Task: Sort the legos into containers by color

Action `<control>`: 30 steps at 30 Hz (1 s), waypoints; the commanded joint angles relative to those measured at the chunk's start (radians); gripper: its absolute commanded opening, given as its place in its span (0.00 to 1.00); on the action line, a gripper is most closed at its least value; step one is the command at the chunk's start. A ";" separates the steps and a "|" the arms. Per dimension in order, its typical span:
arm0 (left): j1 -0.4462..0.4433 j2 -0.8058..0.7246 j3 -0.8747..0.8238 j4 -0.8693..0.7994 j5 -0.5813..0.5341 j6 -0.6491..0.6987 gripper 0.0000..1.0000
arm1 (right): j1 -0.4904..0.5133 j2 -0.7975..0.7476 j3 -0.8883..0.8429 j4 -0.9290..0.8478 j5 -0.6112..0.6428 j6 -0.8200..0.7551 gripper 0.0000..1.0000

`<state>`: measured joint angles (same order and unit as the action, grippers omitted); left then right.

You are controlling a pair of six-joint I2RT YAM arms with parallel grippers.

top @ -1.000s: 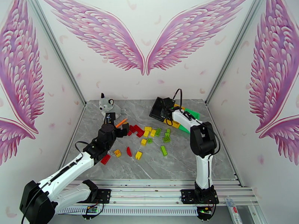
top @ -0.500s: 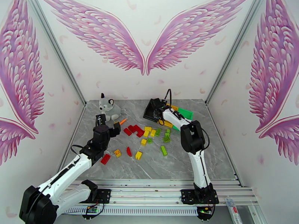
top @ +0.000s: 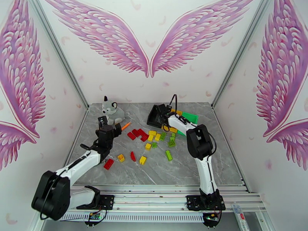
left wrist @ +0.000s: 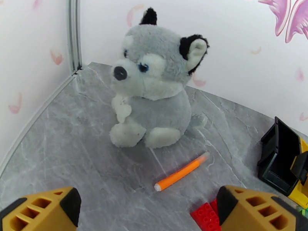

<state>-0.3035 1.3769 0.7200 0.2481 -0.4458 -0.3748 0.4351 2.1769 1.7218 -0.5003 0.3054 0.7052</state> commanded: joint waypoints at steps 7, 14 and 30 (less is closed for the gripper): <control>0.038 0.367 0.299 0.272 0.028 0.241 0.99 | 0.013 -0.263 -0.292 0.299 0.064 -0.108 0.85; 0.061 0.613 0.790 -0.211 0.202 0.396 0.99 | 0.016 -0.314 -0.378 0.384 0.067 -0.154 0.85; 0.124 0.991 1.268 -0.475 0.392 0.583 0.99 | 0.043 -0.440 -0.505 0.474 0.064 -0.208 0.85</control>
<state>-0.1772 2.3165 1.9186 -0.1242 -0.0895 0.1581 0.4610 1.7733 1.2297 -0.0513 0.3595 0.5220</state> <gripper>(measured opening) 0.988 0.851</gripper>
